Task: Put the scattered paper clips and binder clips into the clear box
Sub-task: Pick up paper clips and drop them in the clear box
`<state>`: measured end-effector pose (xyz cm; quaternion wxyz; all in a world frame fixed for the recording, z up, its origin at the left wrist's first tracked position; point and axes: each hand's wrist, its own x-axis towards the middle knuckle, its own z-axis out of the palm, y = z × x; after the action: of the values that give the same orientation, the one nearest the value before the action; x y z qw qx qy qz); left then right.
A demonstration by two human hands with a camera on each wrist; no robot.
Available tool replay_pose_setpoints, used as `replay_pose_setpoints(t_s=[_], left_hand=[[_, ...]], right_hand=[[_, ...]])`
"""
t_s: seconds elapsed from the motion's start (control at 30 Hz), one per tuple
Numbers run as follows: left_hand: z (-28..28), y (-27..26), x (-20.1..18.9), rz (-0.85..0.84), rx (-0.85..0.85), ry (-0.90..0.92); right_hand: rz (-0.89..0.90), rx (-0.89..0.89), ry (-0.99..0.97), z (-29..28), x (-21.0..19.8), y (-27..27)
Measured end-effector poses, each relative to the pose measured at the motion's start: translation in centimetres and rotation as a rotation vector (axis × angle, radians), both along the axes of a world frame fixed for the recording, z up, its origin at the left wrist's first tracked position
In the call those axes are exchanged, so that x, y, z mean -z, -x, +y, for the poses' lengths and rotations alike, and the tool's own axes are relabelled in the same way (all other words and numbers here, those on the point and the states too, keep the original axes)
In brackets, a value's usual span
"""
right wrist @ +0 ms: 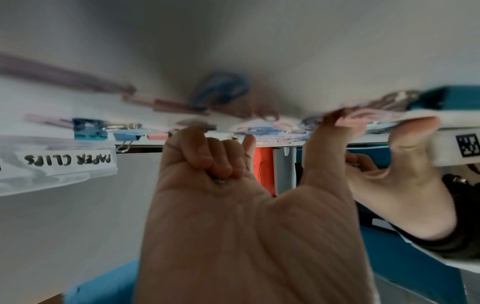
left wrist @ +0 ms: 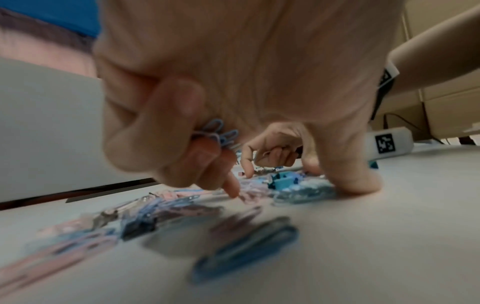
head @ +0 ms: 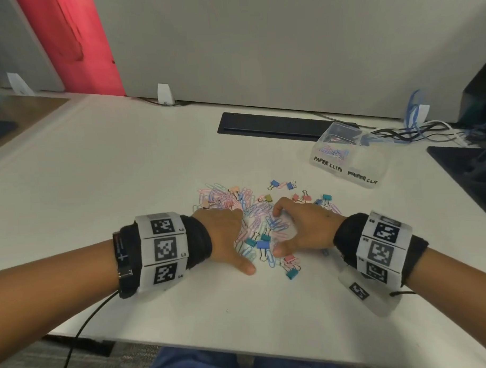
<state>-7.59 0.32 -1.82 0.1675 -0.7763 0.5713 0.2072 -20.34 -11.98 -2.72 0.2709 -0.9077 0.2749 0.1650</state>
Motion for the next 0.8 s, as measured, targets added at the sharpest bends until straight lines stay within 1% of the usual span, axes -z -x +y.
replay_pose_setpoints(t_s=[0.1, 0.27, 0.43, 0.53, 0.6, 0.63, 0.7, 0.73, 0.8], left_hand=[[-0.4, 0.2, 0.2, 0.04, 0.007, -0.016], [-1.3, -0.1, 0.6, 0.043, 0.043, -0.02], [-1.8, -0.1, 0.4, 0.064, 0.068, -0.072], [-2.5, -0.6, -0.3, 0.176, -0.013, -0.017], [-3.6, -1.4, -1.2, 0.311, -0.129, 0.076], [-4.3, -1.8, -1.7, 0.439, -0.23, 0.142], [-5.9, -2.7, -2.8, 0.831, -0.477, 0.275], [-6.8, -3.0, -3.3, 1.019, -0.561, 0.33], [-8.8, -3.2, -4.0, 1.308, -0.656, 0.409]], right_hand=[[-0.062, 0.002, -0.021, -0.4, 0.3, -0.2], [-0.119, 0.016, 0.046, -1.0, 0.4, -0.8], [-0.052, 0.001, 0.082, -1.3, 0.7, -0.6], [0.005, -0.027, 0.118, -1.4, 1.0, -0.5], [0.022, -0.04, 0.146, -1.3, 1.0, -0.3], [0.032, -0.053, 0.163, -1.3, 1.0, -0.1], [0.054, -0.097, 0.227, -1.2, 1.0, 0.2], [0.06, -0.124, 0.26, -1.2, 1.1, 0.3], [0.038, -0.143, 0.277, -1.4, 1.4, 0.7]])
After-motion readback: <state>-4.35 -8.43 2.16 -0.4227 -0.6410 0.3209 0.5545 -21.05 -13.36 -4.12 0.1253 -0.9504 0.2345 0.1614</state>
